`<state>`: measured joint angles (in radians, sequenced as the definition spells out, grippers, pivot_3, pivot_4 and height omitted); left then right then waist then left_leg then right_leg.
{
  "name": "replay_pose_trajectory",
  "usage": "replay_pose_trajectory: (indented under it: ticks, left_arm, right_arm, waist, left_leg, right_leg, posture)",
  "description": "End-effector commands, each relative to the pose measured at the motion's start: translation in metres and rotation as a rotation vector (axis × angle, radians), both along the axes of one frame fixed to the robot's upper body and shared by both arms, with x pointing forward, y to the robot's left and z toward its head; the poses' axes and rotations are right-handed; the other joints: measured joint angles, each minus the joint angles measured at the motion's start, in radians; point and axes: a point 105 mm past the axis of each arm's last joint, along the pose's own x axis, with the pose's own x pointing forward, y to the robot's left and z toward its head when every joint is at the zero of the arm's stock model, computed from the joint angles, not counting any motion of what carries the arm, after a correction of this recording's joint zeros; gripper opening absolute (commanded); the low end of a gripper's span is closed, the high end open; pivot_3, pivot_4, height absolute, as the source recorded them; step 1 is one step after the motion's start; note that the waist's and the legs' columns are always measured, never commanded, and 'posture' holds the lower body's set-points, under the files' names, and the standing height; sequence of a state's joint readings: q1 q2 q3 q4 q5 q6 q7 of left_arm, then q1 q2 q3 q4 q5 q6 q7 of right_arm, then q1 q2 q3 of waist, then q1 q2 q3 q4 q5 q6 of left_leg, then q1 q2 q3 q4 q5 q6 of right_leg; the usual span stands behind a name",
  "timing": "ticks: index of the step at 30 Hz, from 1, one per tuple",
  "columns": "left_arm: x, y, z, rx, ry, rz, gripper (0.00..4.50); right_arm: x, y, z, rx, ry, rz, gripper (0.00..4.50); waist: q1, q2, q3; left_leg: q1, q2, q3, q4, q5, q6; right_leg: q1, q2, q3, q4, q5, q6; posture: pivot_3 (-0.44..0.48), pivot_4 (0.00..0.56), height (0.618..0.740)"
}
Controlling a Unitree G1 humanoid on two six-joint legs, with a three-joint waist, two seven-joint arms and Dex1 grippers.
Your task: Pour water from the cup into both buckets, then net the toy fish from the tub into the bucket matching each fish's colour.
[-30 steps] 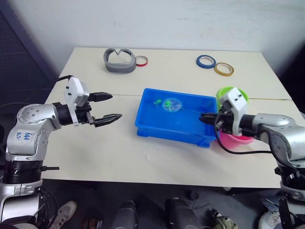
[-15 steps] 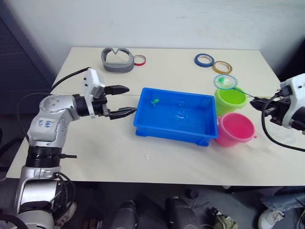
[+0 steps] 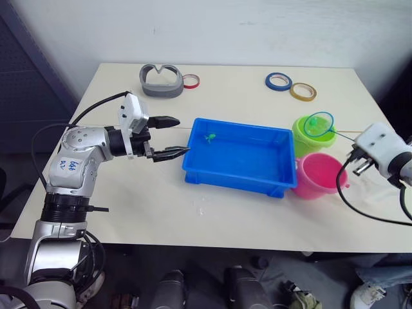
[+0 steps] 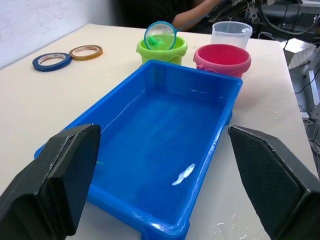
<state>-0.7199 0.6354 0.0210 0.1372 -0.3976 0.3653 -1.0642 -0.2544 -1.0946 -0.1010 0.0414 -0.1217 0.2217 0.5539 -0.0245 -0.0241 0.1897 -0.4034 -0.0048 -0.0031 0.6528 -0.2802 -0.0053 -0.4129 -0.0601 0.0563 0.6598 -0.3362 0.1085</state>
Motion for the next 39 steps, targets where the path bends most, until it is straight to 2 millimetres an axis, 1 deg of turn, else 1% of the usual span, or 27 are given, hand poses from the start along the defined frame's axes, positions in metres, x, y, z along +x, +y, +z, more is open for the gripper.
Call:
replay_pose_trajectory:
  ticks: [1,4,9,14,21,25,28,30,34,36,39]
  left_arm:
    - [-0.001,0.002,0.007,0.001,-0.034,-0.001,4.46]
    - [-0.001,0.002,0.006,0.001,-0.034,-0.002,4.46]
    - [-0.001,0.001,0.005,0.001,-0.034,-0.008,4.46]
    - [-0.001,0.001,0.005,0.002,-0.035,-0.009,4.46]
    - [-0.002,0.003,0.007,0.002,-0.040,-0.007,4.46]
    - [-0.003,0.004,0.007,0.003,-0.042,-0.003,4.46]
    - [-0.002,0.004,0.007,0.002,-0.042,-0.001,4.46]
    - [-0.003,0.004,0.007,0.003,-0.042,0.000,4.46]
    - [-0.003,0.004,0.006,0.003,-0.040,0.000,4.46]
    - [-0.003,0.005,0.006,0.004,-0.040,0.001,4.46]
    - [-0.003,0.008,0.008,0.002,-0.041,0.010,4.46]
  right_arm:
    - [0.000,0.005,0.018,-0.249,-0.114,0.067,0.00]
    - [-0.001,0.000,0.016,-0.424,-0.155,0.070,0.00]
    - [-0.001,0.001,0.013,-0.689,-0.229,0.105,0.00]
    - [0.004,-0.002,0.020,-0.892,-0.295,0.085,0.00]
    - [0.006,0.006,0.030,-1.111,-0.399,0.112,0.00]
    - [0.003,0.004,0.027,-1.171,-0.411,0.134,0.00]
    - [-0.002,-0.001,0.016,-1.237,-0.393,0.155,0.00]
    - [-0.005,-0.003,0.014,-1.259,-0.398,0.154,0.00]
    - [-0.005,-0.003,0.017,-1.216,-0.405,0.131,0.00]
    - [-0.006,0.002,0.020,-1.154,-0.426,0.136,0.00]
    - [-0.006,0.012,0.031,-1.018,-0.457,0.137,0.00]
  waist:
    - [-0.001,0.000,0.000]
    - [-0.004,0.000,0.000]
    - [-0.003,0.000,0.000]
    - [-0.003,0.000,0.000]
    - [-0.003,0.000,0.000]
    - [-0.003,0.000,0.000]
    - [-0.003,0.000,0.000]
    - [-0.003,0.000,0.000]
    - [-0.005,0.000,0.000]
    - [-0.008,0.000,0.000]
    - [-0.008,0.000,0.000]
  left_leg:
    - [0.000,0.000,0.000,0.000,0.000,0.000]
    - [0.001,0.000,0.002,0.000,0.000,0.000]
    - [0.001,0.000,0.003,0.001,0.001,0.000]
    - [0.001,0.000,0.005,0.001,0.001,0.000]
    - [0.001,0.000,0.006,0.002,0.002,-0.001]
    - [0.001,0.000,0.006,0.002,0.002,-0.001]
    - [0.001,0.000,0.006,0.002,0.002,-0.001]
    - [0.001,0.000,0.006,0.002,0.002,-0.001]
    - [0.001,0.000,0.007,0.003,0.003,-0.001]
    - [0.001,0.000,0.008,0.004,0.002,-0.001]
    - [0.002,0.001,0.008,0.004,0.002,0.000]
  right_leg:
    - [0.000,0.000,0.000,0.000,0.000,0.000]
    - [0.000,0.001,0.000,0.000,0.000,0.000]
    - [0.000,0.001,0.000,0.001,0.000,0.000]
    - [0.000,0.001,0.000,0.001,0.000,0.000]
    - [-0.001,0.002,0.001,0.001,0.000,0.000]
    - [-0.001,0.002,0.001,0.002,0.000,0.000]
    - [0.000,0.002,0.001,0.002,0.000,0.000]
    - [0.000,0.002,0.001,0.002,0.000,0.000]
    - [0.000,0.003,0.002,0.002,0.000,0.000]
    - [0.000,0.003,0.003,0.002,0.000,0.000]
    - [0.000,0.003,0.003,0.003,0.000,0.000]
  posture:
    - [0.000,0.150,0.740]
    - [0.000,0.150,0.740]
    - [0.000,0.150,0.740]
    - [0.000,0.150,0.740]
    - [0.000,0.150,0.740]
    - [0.000,0.150,0.740]
    - [0.000,0.150,0.740]
    - [0.000,0.150,0.740]
    - [0.000,0.150,0.740]
    - [0.000,0.150,0.740]
    - [0.000,0.150,0.740]
